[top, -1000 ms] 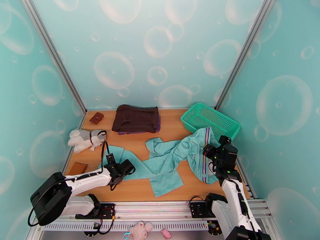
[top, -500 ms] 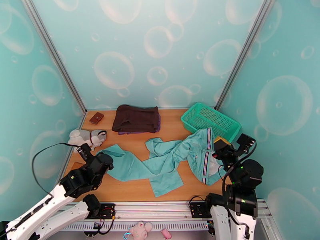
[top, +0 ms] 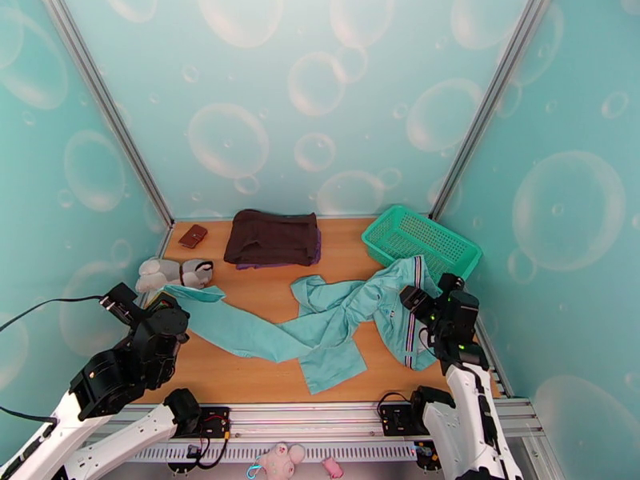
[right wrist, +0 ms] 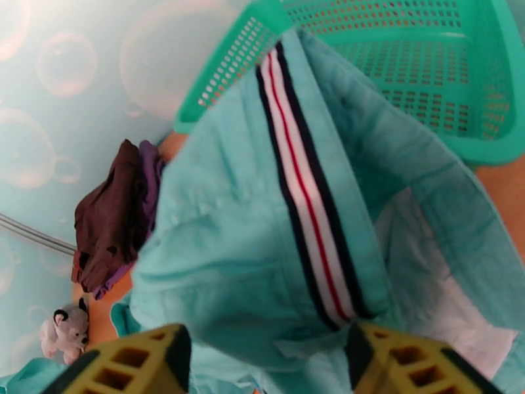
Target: Fold and stack the trousers
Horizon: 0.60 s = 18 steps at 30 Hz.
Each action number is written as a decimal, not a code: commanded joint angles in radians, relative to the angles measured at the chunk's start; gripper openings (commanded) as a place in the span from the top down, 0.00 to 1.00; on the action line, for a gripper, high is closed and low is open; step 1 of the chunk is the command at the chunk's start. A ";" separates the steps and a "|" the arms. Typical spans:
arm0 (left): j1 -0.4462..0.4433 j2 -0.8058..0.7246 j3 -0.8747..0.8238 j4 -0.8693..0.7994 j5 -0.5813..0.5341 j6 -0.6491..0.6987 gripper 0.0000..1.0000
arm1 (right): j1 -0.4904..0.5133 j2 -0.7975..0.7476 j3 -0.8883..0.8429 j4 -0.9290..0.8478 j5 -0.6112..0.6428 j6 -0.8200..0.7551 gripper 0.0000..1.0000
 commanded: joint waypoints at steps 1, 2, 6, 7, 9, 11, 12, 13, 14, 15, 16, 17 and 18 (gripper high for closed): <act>0.000 0.011 -0.010 0.014 -0.054 0.058 1.00 | -0.049 0.034 0.033 0.101 0.009 -0.015 0.32; 0.000 0.010 -0.018 0.033 -0.054 0.075 1.00 | -0.072 0.042 0.025 0.125 -0.026 -0.012 0.32; 0.003 0.014 -0.032 0.092 -0.040 0.132 1.00 | -0.128 0.091 0.044 0.068 -0.030 -0.036 0.30; 0.003 0.017 -0.033 0.100 -0.038 0.143 1.00 | -0.133 0.096 0.044 0.060 -0.023 -0.042 0.30; 0.005 0.018 -0.033 0.116 -0.038 0.160 1.00 | -0.144 0.094 0.012 0.106 -0.054 -0.037 0.29; 0.005 0.017 -0.039 0.133 -0.037 0.174 1.00 | -0.147 0.100 -0.007 0.144 -0.083 -0.023 0.29; 0.005 0.019 -0.043 0.142 -0.034 0.180 1.00 | -0.146 0.106 -0.017 0.175 -0.099 -0.011 0.29; 0.005 0.019 -0.046 0.147 -0.030 0.185 1.00 | -0.147 0.110 -0.030 0.204 -0.109 0.001 0.29; 0.006 0.019 -0.050 0.149 -0.027 0.188 1.00 | -0.147 0.119 -0.044 0.248 -0.126 0.012 0.29; 0.006 0.018 -0.053 0.150 -0.026 0.190 1.00 | -0.149 0.129 -0.060 0.296 -0.150 0.027 0.29; 0.007 0.019 -0.057 0.149 -0.028 0.191 1.00 | -0.152 0.138 -0.074 0.330 -0.168 0.042 0.30; 0.007 0.019 -0.059 0.146 -0.029 0.191 1.00 | -0.155 0.152 -0.086 0.360 -0.185 0.057 0.30; 0.008 0.019 -0.060 0.143 -0.029 0.191 1.00 | -0.157 0.165 -0.093 0.382 -0.198 0.067 0.30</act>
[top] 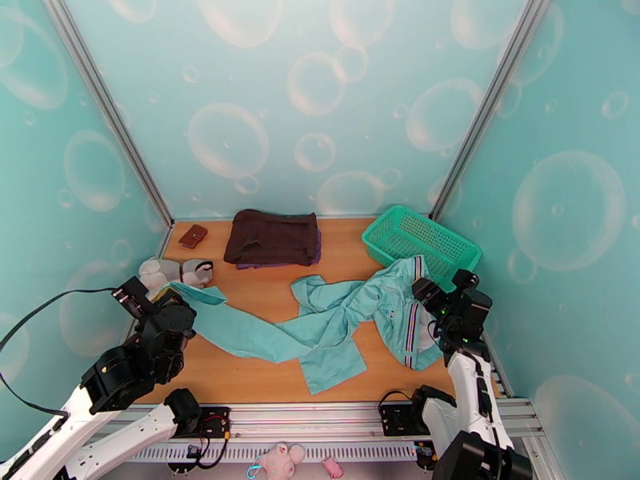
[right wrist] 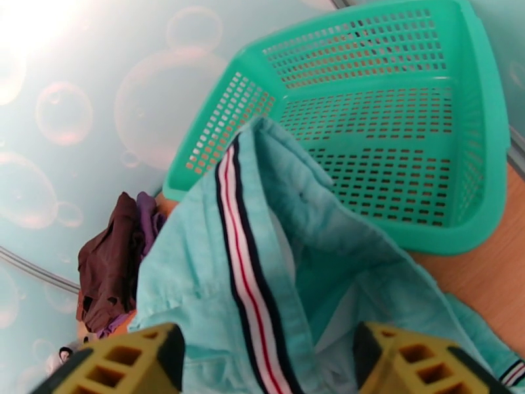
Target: Fold and stack the trousers
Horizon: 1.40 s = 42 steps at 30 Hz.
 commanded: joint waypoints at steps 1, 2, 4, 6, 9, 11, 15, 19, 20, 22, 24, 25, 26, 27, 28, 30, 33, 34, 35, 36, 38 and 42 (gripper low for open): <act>0.008 0.001 -0.013 0.025 -0.015 0.028 1.00 | -0.012 0.040 -0.039 0.153 -0.078 0.064 0.30; 0.008 0.002 -0.013 0.024 -0.012 0.028 1.00 | -0.012 0.053 -0.043 0.166 -0.085 0.069 0.30; 0.009 0.001 -0.017 0.026 -0.011 0.029 1.00 | -0.014 0.065 -0.057 0.211 -0.095 0.076 0.30; 0.010 0.002 -0.019 0.027 -0.011 0.032 1.00 | -0.018 0.063 -0.073 0.250 -0.118 0.086 0.32; 0.010 0.007 -0.024 0.030 -0.011 0.036 1.00 | -0.019 0.048 -0.089 0.300 -0.150 0.108 0.40; 0.012 0.015 -0.027 0.034 -0.008 0.037 1.00 | -0.020 0.044 -0.090 0.318 -0.166 0.118 0.48; 0.013 0.024 -0.023 0.039 -0.009 0.046 1.00 | -0.026 0.049 -0.088 0.358 -0.212 0.140 0.67; 0.021 0.015 -0.005 0.008 -0.030 0.016 1.00 | -0.036 0.033 -0.080 0.375 -0.265 0.168 1.00; 0.024 0.009 0.006 -0.005 -0.036 0.007 1.00 | -0.041 0.017 -0.081 0.390 -0.292 0.191 1.00; 0.036 -0.005 0.031 -0.026 -0.049 0.005 1.00 | -0.052 -0.034 -0.076 0.413 -0.343 0.243 1.00; 0.046 -0.018 0.064 -0.047 -0.064 0.005 1.00 | -0.055 -0.100 -0.045 0.403 -0.389 0.278 1.00; 0.051 -0.026 0.080 -0.058 -0.073 0.005 1.00 | -0.055 -0.147 -0.020 0.371 -0.402 0.283 1.00; 0.055 -0.033 0.095 -0.066 -0.085 0.009 1.00 | -0.057 -0.193 0.010 0.322 -0.403 0.275 1.00; 0.057 -0.040 0.106 -0.070 -0.096 0.014 1.00 | -0.058 -0.230 0.044 0.265 -0.395 0.262 1.00; 0.060 -0.047 0.118 -0.077 -0.108 0.015 1.00 | -0.060 -0.262 0.087 0.197 -0.388 0.242 1.00; 0.065 -0.059 0.139 -0.095 -0.131 0.008 1.00 | -0.066 -0.308 0.164 0.082 -0.402 0.209 1.00; 0.070 -0.083 0.179 -0.172 -0.188 -0.052 1.00 | -0.075 -0.356 0.296 -0.092 -0.379 0.147 1.00; 0.073 -0.091 0.198 -0.221 -0.217 -0.096 1.00 | -0.080 -0.370 0.346 -0.153 -0.356 0.121 1.00; 0.076 -0.099 0.219 -0.283 -0.250 -0.145 1.00 | -0.084 -0.379 0.400 -0.231 -0.313 0.091 1.00; 0.080 -0.105 0.241 -0.345 -0.273 -0.202 1.00 | -0.086 -0.383 0.447 -0.292 -0.272 0.068 1.00; 0.096 -0.121 0.295 -0.489 -0.304 -0.337 1.00 | -0.086 -0.386 0.542 -0.398 -0.171 0.028 1.00; 0.112 -0.174 0.303 -0.407 -0.341 -0.183 1.00 | -0.086 -0.366 0.677 -0.523 0.004 -0.026 1.00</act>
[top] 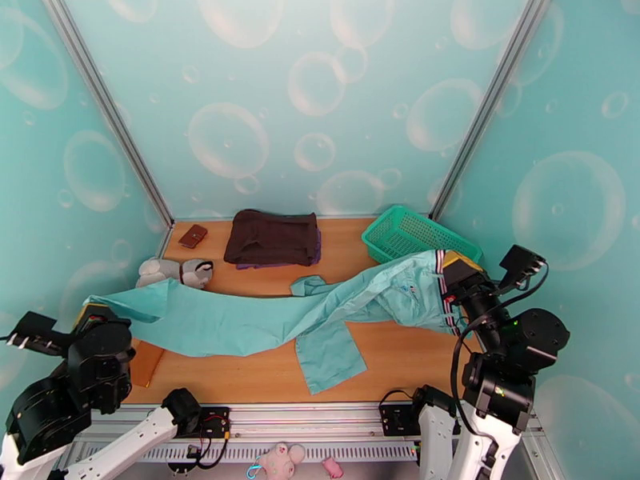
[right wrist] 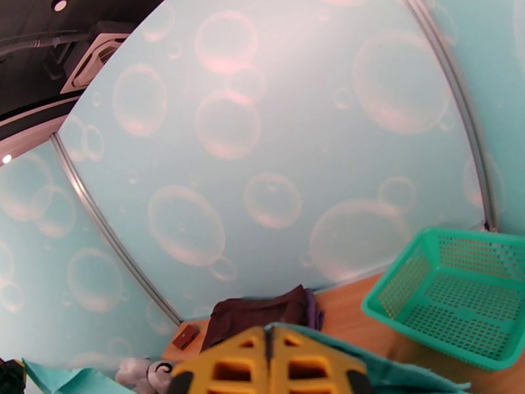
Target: Fold and stack the trousers
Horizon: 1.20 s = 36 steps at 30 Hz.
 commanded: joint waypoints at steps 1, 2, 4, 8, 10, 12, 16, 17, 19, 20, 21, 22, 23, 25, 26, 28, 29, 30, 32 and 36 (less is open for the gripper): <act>0.015 -0.045 0.016 -0.046 -0.090 0.043 1.00 | -0.004 0.015 0.114 -0.190 0.214 -0.101 1.00; 0.017 -0.056 0.016 -0.048 -0.102 0.050 1.00 | -0.003 0.016 0.140 -0.210 0.241 -0.109 1.00; 0.025 -0.079 0.010 -0.043 -0.136 0.086 1.00 | 0.004 0.001 0.180 -0.228 0.270 -0.117 1.00; 0.039 -0.172 -0.122 0.465 -0.221 0.707 1.00 | 0.064 -0.033 0.275 -0.328 0.454 -0.120 1.00; 0.022 -0.224 -0.370 1.266 -0.286 1.508 1.00 | 0.125 0.006 0.331 -0.411 0.496 -0.146 1.00; -0.005 -0.183 -0.520 1.754 -0.289 1.880 1.00 | 0.209 0.050 0.345 -0.463 0.512 -0.158 1.00; -0.003 0.030 -0.641 1.862 -0.290 1.987 1.00 | 0.327 0.133 0.286 -0.491 0.532 -0.157 1.00; 0.001 0.096 -0.668 1.976 -0.288 2.080 1.00 | 0.340 0.157 0.264 -0.491 0.541 -0.158 1.00; 0.018 0.219 -0.690 2.149 -0.288 2.235 1.00 | 0.345 0.208 0.227 -0.480 0.563 -0.163 1.00; 0.026 0.292 -0.694 2.211 -0.289 2.299 1.00 | 0.342 0.236 0.206 -0.459 0.572 -0.165 1.00; 0.035 0.359 -0.695 2.238 -0.288 2.341 1.00 | 0.336 0.264 0.189 -0.442 0.576 -0.165 1.00; 0.055 0.441 -0.700 2.263 -0.290 2.388 1.00 | 0.321 0.301 0.169 -0.415 0.574 -0.166 1.00; 0.094 0.539 -0.708 2.360 -0.290 2.476 1.00 | 0.296 0.342 0.154 -0.389 0.557 -0.167 1.00; 0.180 0.755 -0.725 2.836 -0.291 2.850 1.00 | 0.221 0.422 0.130 -0.335 0.493 -0.170 1.00; 0.224 0.875 -0.718 2.994 -0.293 3.017 1.00 | 0.174 0.464 0.116 -0.293 0.439 -0.168 1.00; 0.247 1.015 -0.695 2.994 -0.293 3.042 1.00 | 0.085 0.533 0.093 -0.228 0.342 -0.161 1.00; 0.244 1.078 -0.666 2.994 -0.292 3.031 1.00 | 0.067 0.567 0.088 -0.204 0.314 -0.160 1.00; 0.250 1.141 -0.637 2.994 -0.292 3.029 1.00 | 0.063 0.591 0.087 -0.184 0.312 -0.160 1.00; 0.254 1.222 -0.584 2.994 -0.290 3.033 1.00 | 0.060 0.603 0.077 -0.144 0.282 -0.166 1.00; 0.240 1.187 -0.500 2.994 -0.278 3.029 1.00 | 0.058 0.540 0.067 -0.114 0.290 -0.169 1.00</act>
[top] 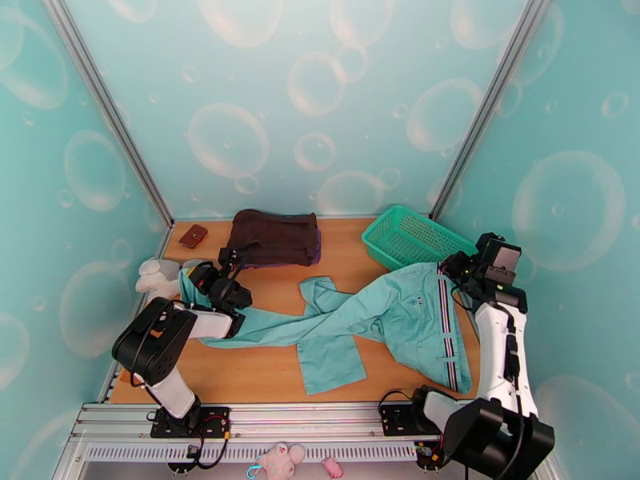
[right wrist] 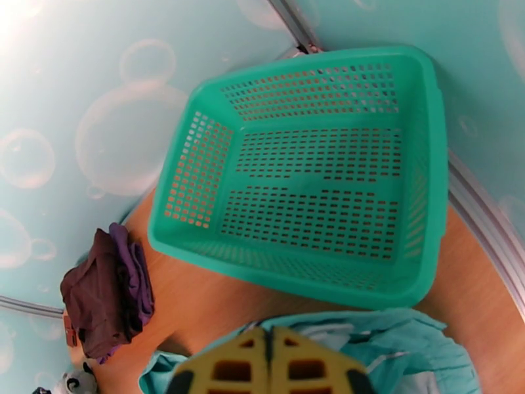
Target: Fold and stack the trousers
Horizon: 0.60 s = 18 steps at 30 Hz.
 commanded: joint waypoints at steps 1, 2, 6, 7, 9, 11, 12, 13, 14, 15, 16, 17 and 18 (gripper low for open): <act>-0.019 -0.072 0.081 0.256 -0.097 0.083 1.00 | -0.005 -0.079 0.011 0.114 -0.037 -0.021 1.00; -0.041 -0.105 0.090 0.256 -0.083 0.088 1.00 | -0.003 -0.095 0.015 0.117 -0.052 -0.017 1.00; -0.133 -0.257 0.102 0.254 -0.032 0.098 1.00 | 0.008 -0.152 0.017 0.139 -0.118 0.006 1.00; -0.162 -0.306 0.092 0.254 -0.013 0.098 1.00 | 0.013 -0.168 0.022 0.139 -0.129 0.004 1.00; -0.218 -0.397 0.062 0.255 0.026 0.100 1.00 | 0.021 -0.200 0.023 0.148 -0.156 0.004 1.00; -0.291 -0.507 0.005 0.222 0.074 0.078 1.00 | 0.023 -0.240 0.020 0.158 -0.181 0.012 1.00; -0.324 -0.555 -0.023 0.176 0.089 0.045 1.00 | 0.023 -0.257 0.020 0.158 -0.184 0.017 1.00; -0.362 -0.623 -0.054 0.081 0.106 -0.025 1.00 | 0.024 -0.273 0.021 0.157 -0.184 0.022 1.00; -0.402 -0.702 -0.086 -0.058 0.130 -0.130 1.00 | 0.024 -0.284 0.024 0.151 -0.185 0.023 1.00; -0.449 -0.768 -0.111 -0.220 0.157 -0.255 1.00 | 0.024 -0.290 0.030 0.142 -0.187 0.022 1.00; -0.489 -0.872 -0.117 -0.548 0.199 -0.492 1.00 | 0.024 -0.292 0.035 0.130 -0.188 0.016 1.00; -0.523 -0.976 -0.068 -1.054 0.281 -0.853 1.00 | 0.024 -0.295 0.040 0.118 -0.190 0.011 1.00; -0.530 -1.049 0.022 -1.466 0.441 -1.182 1.00 | 0.024 -0.298 0.042 0.111 -0.192 0.008 1.00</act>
